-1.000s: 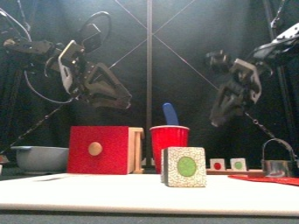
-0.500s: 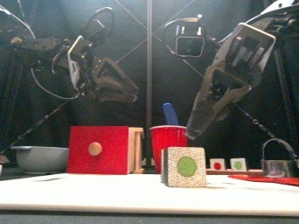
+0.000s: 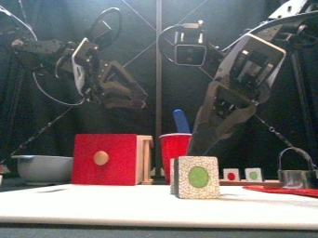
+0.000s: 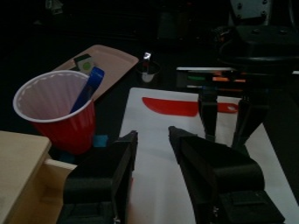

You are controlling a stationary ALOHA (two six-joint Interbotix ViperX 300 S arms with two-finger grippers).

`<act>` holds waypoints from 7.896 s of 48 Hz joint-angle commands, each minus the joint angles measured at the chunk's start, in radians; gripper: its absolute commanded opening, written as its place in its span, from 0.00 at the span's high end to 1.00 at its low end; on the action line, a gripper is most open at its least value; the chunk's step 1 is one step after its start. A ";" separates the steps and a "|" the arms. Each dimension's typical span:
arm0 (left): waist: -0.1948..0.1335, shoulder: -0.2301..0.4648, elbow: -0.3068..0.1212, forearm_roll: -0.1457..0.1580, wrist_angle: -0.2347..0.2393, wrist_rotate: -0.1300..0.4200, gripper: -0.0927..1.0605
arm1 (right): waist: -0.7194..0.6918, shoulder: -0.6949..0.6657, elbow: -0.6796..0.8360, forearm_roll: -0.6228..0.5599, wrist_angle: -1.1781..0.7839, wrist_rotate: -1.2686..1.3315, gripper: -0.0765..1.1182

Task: Place sushi on board then cut the sushi with the knife then place the pieces on the plate
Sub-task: Place the 4 sushi pieces on the plate

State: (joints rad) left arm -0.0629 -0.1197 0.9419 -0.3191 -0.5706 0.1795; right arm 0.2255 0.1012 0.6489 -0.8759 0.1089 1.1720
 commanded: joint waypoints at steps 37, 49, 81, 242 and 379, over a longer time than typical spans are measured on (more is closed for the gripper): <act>-0.005 -0.005 0.003 -0.002 -0.005 -0.003 0.26 | -0.034 -0.008 -0.026 0.005 0.032 0.002 0.41; -0.005 -0.005 0.008 -0.002 -0.005 -0.003 0.26 | -0.035 -0.235 0.074 0.005 0.314 0.002 0.41; 0.000 -0.005 0.008 -0.002 -0.006 0.000 0.26 | -0.391 -0.681 0.449 0.006 0.428 -0.002 0.41; 0.046 -0.005 0.025 -0.006 -0.003 0.000 0.26 | 0.049 -0.557 0.204 0.044 0.742 -0.002 0.46; 0.051 -0.040 0.014 0.005 -0.023 -0.005 0.26 | -0.356 -0.721 0.295 0.471 0.178 -0.698 0.26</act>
State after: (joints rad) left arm -0.0107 -0.1457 0.9894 -0.3145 -0.5768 0.1764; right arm -0.1948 -0.6274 0.9679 -0.4080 0.3697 0.4771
